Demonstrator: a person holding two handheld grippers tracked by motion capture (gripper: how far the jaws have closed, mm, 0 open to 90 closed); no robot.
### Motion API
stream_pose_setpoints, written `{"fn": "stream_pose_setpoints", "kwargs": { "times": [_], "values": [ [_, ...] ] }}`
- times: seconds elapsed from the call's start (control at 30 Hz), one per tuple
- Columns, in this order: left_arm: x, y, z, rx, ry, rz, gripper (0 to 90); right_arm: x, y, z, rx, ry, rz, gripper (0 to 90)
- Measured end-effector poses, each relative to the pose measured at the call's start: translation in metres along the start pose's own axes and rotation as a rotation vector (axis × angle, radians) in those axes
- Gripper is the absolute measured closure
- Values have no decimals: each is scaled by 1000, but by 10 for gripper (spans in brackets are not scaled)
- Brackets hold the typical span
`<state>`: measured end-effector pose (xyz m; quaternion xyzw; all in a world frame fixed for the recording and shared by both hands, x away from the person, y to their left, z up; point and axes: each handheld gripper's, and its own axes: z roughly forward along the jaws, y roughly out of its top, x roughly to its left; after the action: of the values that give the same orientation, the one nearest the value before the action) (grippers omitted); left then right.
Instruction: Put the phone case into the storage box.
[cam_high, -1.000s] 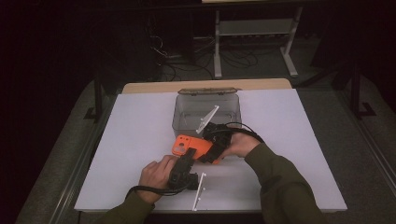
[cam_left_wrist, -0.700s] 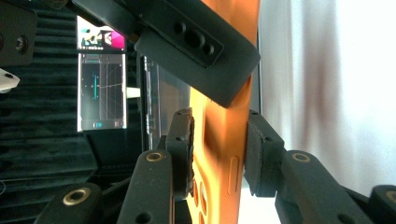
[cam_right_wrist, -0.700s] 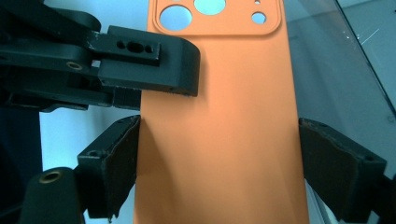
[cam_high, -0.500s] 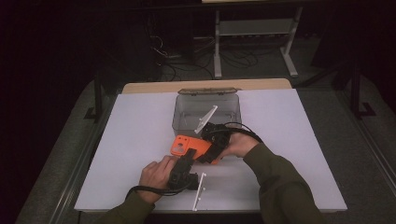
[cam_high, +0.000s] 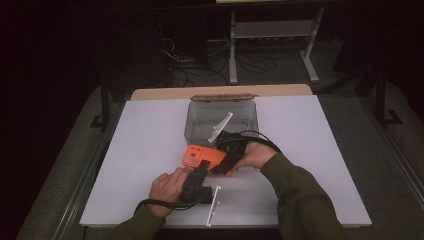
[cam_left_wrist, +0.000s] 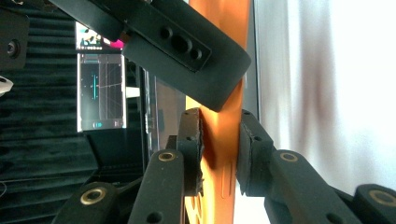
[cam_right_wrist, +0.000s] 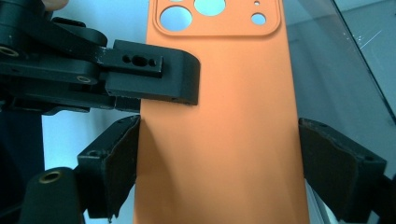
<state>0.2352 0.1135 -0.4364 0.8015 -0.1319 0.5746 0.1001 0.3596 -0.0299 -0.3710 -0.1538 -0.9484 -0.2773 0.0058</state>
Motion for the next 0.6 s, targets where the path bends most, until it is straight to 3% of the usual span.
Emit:
{"fn": "stream_pose_setpoints", "kwargs": {
  "times": [0.6],
  "values": [
    [-1,-1,-2,-2,31,22,783,-3,0,-1,-10,33,26,153]
  ]
}}
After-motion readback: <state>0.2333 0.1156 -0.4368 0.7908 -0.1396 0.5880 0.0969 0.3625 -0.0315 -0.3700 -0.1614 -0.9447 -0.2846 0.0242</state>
